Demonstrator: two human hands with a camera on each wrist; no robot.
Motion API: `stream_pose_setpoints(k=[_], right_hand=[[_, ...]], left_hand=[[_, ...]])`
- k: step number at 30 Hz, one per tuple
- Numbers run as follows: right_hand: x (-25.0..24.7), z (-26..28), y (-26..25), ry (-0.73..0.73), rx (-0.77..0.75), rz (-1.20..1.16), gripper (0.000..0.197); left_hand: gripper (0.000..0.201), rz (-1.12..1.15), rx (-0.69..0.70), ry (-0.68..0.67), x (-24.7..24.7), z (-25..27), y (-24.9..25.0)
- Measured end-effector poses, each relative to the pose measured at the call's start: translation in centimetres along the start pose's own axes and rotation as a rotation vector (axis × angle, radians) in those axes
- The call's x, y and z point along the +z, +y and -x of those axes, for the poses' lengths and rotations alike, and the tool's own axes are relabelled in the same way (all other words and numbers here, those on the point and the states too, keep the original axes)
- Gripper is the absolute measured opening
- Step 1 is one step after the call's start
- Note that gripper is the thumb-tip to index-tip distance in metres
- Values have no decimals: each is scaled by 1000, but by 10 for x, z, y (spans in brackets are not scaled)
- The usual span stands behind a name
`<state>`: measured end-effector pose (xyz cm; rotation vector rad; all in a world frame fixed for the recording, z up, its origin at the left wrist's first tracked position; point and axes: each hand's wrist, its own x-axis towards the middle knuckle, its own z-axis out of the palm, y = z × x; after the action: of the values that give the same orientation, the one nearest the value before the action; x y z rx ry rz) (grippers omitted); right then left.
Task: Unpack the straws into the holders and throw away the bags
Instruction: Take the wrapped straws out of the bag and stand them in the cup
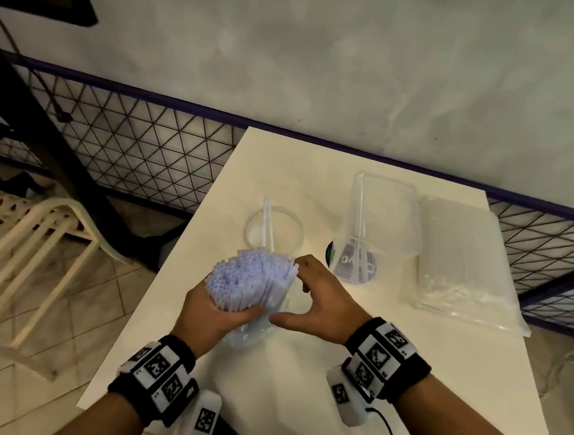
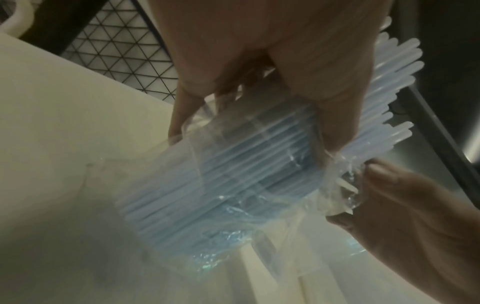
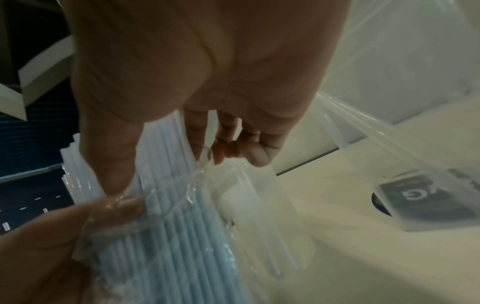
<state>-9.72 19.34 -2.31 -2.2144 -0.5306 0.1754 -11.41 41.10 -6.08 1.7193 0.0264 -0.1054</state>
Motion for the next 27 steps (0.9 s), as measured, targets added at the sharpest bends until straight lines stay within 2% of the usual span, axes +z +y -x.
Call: stream_pose_setpoints(k=[3,6,10,12,13,16,18,23,25,27], right_hand=[[8,-5,-4,95,-22,15,36],[16,-10,-4,156,1,45,35],[26,-15,-12,156,19,61,30],[27,-16,-14,164,31,82,41],[28,-18,-14,163,43,91,40],[28,-21,-11,150,46,104,21],[29,-23,-10,138,48,99,19],[34,-25,-17,259,102,-61,14],[35,-25,-20,248,146,-153,6],[37,-26,-20,240,192,-223,9]], left_hand=[[79,-11,1,27,-8,-2,0],[77,-15,0,35,-12,-2,-2],[69,-46,-15,30,-16,-4,-10],[66,-46,-22,28,-20,-5,-12],[66,-42,-23,24,-24,-7,-13],[77,-25,-29,-4,-32,-9,-11],[82,-26,-39,-14,-34,-9,-11],[78,-63,-74,-41,-34,-13,-18],[81,-74,-83,-43,-34,-14,-20],[83,-83,-90,-39,-35,-16,-21]])
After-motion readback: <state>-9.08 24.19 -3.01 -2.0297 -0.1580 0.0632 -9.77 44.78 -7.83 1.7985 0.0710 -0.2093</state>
